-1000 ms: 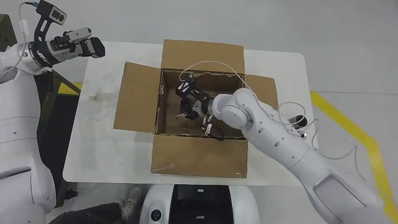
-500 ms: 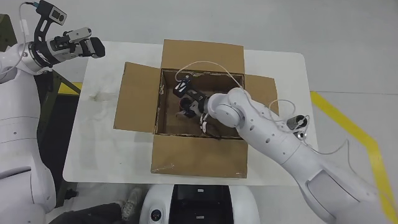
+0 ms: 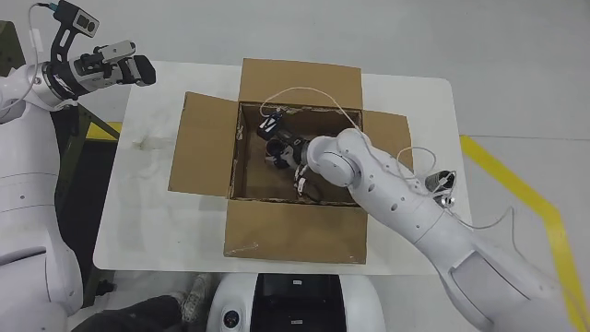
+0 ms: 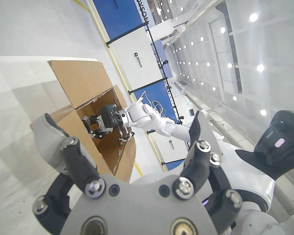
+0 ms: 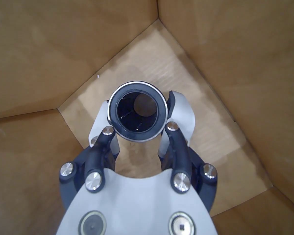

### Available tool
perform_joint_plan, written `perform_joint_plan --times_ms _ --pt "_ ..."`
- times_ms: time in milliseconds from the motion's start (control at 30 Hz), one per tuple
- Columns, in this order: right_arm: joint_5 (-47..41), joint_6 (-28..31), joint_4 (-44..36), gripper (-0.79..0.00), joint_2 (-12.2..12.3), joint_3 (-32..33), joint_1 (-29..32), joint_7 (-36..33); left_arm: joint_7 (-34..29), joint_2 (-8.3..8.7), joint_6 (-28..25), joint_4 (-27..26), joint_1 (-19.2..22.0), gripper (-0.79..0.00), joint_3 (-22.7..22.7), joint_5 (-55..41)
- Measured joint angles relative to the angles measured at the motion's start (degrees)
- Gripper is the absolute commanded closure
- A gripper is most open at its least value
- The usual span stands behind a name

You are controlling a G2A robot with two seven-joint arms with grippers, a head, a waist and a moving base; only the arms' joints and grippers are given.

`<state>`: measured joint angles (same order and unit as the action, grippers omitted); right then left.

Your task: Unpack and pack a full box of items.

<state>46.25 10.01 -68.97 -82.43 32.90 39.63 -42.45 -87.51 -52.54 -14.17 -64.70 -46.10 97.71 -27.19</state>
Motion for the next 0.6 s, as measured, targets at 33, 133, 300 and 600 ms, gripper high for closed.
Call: perform_joint_plan --times_ms 33,133,300,600 --pt "0.01 0.0 -0.41 0.0 0.09 0.42 0.16 -0.01 0.0 0.0 0.0 0.0 0.0 -0.785 0.0 0.0" --pt "0.04 -0.11 -1.99 0.0 0.5 2.02 0.83 -0.14 0.0 0.0 0.0 0.0 0.0 -0.785 0.0 0.0" --pt "0.4 -0.27 -6.13 0.0 1.53 5.29 2.53 -1.11 0.0 0.0 0.0 0.0 0.0 -0.785 0.0 0.0" --pt "0.98 0.3 -17.51 0.0 3.79 12.04 6.6 -5.02 0.0 0.0 0.0 0.0 0.0 -0.785 0.0 0.0"
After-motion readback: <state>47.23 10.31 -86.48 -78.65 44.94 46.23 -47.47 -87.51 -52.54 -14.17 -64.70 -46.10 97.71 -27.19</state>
